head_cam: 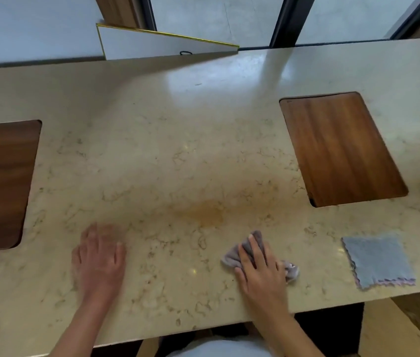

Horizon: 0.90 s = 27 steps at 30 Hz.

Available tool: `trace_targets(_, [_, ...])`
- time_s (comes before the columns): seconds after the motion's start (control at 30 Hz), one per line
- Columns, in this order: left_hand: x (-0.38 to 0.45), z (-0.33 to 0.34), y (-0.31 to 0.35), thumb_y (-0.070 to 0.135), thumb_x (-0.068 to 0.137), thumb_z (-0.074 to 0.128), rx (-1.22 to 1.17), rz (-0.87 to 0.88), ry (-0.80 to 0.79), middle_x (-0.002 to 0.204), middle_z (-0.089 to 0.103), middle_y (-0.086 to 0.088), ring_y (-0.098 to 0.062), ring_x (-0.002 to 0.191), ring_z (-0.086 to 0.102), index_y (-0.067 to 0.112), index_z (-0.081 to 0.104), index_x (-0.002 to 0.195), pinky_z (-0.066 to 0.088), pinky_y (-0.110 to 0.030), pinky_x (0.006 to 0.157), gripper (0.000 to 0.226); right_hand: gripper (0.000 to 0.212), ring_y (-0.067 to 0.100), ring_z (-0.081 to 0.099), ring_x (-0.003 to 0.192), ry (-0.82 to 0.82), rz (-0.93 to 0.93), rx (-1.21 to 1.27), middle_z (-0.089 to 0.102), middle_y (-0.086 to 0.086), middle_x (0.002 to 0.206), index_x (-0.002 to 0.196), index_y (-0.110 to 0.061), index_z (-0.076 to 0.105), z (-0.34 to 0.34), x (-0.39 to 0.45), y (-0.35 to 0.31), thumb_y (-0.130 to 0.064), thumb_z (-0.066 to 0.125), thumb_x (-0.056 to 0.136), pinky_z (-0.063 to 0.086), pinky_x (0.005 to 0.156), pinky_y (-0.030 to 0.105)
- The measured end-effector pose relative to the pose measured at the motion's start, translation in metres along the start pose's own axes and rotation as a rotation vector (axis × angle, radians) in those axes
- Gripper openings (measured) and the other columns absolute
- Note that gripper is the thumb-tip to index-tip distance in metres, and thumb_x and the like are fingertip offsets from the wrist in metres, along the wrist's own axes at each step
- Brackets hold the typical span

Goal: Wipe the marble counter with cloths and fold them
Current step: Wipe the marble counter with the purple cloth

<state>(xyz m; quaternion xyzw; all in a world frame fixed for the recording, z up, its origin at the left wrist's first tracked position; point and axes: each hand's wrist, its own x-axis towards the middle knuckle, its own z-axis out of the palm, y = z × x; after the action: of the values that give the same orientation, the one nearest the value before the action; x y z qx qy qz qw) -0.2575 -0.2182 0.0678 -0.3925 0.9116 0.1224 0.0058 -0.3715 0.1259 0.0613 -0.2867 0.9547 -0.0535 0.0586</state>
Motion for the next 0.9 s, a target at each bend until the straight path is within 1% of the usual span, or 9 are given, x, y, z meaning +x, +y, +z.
trace_targets(0.07, [0.012, 0.003, -0.017, 0.048, 0.093, 0.03, 0.019, 0.013, -0.022, 0.16, 0.034, -0.016, -0.033, 0.149, 0.023, 0.009, 0.043, 0.147, 0.016, -0.055, 0.118, 0.068, 0.051, 0.034, 0.051, 0.134, 0.035, -0.019, -0.039, 0.038, 0.009, 0.16, 0.145, -0.022, 0.053, -0.002, 0.026, 0.026, -0.044, 0.043, 0.1, 0.049, 0.086, 0.047])
trace_targets(0.17, [0.016, 0.005, -0.022, 0.048, 0.092, 0.03, 0.052, 0.041, -0.026, 0.159, 0.035, -0.016, -0.033, 0.149, 0.024, 0.013, 0.045, 0.148, 0.016, -0.053, 0.118, 0.067, 0.052, 0.029, 0.028, 0.15, 0.082, 0.384, -0.03, 0.031, 0.007, 0.164, 0.149, -0.022, 0.047, -0.009, 0.08, 0.043, -0.044, 0.036, 0.103, 0.035, 0.103, 0.052])
trace_targets(0.27, [0.017, 0.005, -0.021, 0.047, 0.092, 0.032, 0.061, 0.025, -0.039, 0.159, 0.035, -0.015, -0.033, 0.149, 0.024, 0.015, 0.045, 0.147, 0.017, -0.053, 0.117, 0.065, 0.059, 0.039, 0.021, 0.151, 0.096, 0.654, -0.002, 0.028, 0.017, 0.163, 0.151, -0.014, 0.041, -0.014, 0.128, 0.003, -0.041, 0.02, 0.103, 0.037, 0.099, 0.057])
trace_targets(0.37, [0.019, 0.005, -0.024, 0.047, 0.092, 0.032, 0.073, 0.034, -0.042, 0.158, 0.037, -0.015, -0.033, 0.148, 0.025, 0.015, 0.046, 0.146, 0.02, -0.055, 0.116, 0.065, 0.057, 0.044, 0.033, 0.144, 0.021, 0.472, 0.005, 0.032, 0.022, 0.16, 0.15, -0.011, 0.042, -0.008, 0.146, -0.055, -0.037, 0.026, 0.101, 0.044, 0.088, 0.054])
trace_targets(0.5, [0.02, 0.007, -0.027, 0.048, 0.093, 0.032, 0.078, 0.038, -0.045, 0.157, 0.038, -0.015, -0.033, 0.148, 0.026, 0.014, 0.046, 0.146, 0.022, -0.055, 0.116, 0.064, 0.05, 0.039, 0.057, 0.11, 0.043, 0.076, -0.025, 0.055, 0.012, 0.143, 0.136, -0.017, 0.06, -0.002, 0.142, -0.069, -0.041, 0.042, 0.095, 0.05, 0.078, 0.047])
trace_targets(0.6, [0.021, 0.007, -0.03, 0.049, 0.094, 0.033, 0.061, 0.049, -0.04, 0.157, 0.038, -0.015, -0.032, 0.148, 0.026, 0.015, 0.046, 0.147, 0.023, -0.055, 0.116, 0.063, 0.052, 0.041, 0.054, 0.12, 0.107, 0.248, -0.026, 0.053, 0.013, 0.147, 0.137, -0.017, 0.06, -0.001, 0.147, -0.047, -0.042, 0.038, 0.097, 0.046, 0.095, 0.049])
trace_targets(0.7, [0.021, 0.005, -0.03, 0.048, 0.094, 0.036, 0.027, 0.055, -0.028, 0.156, 0.039, -0.014, -0.032, 0.147, 0.028, 0.016, 0.047, 0.145, 0.024, -0.055, 0.116, 0.061, 0.05, 0.049, 0.041, 0.136, 0.166, 0.426, 0.014, 0.042, 0.023, 0.153, 0.146, -0.018, 0.05, 0.001, 0.152, -0.096, -0.035, 0.04, 0.1, 0.041, 0.109, 0.057])
trace_targets(0.8, [0.02, 0.0, -0.034, 0.044, 0.095, 0.037, -0.068, 0.07, -0.035, 0.156, 0.039, -0.012, -0.03, 0.147, 0.03, 0.016, 0.048, 0.143, 0.023, -0.053, 0.116, 0.057, 0.051, 0.045, 0.023, 0.149, 0.083, 0.133, 0.096, 0.029, 0.019, 0.161, 0.15, -0.03, 0.041, 0.01, 0.146, -0.165, -0.031, 0.049, 0.1, 0.026, 0.12, 0.059])
trace_targets(0.9, [0.025, -0.01, -0.064, 0.039, 0.095, 0.034, -0.074, 0.073, -0.033, 0.155, 0.039, -0.013, -0.032, 0.144, 0.034, 0.014, 0.047, 0.14, 0.026, -0.055, 0.114, 0.053, 0.048, 0.037, 0.02, 0.153, 0.078, -0.139, 0.077, 0.028, 0.012, 0.164, 0.147, -0.027, 0.047, 0.018, 0.151, -0.153, -0.026, 0.049, 0.099, 0.019, 0.122, 0.053])
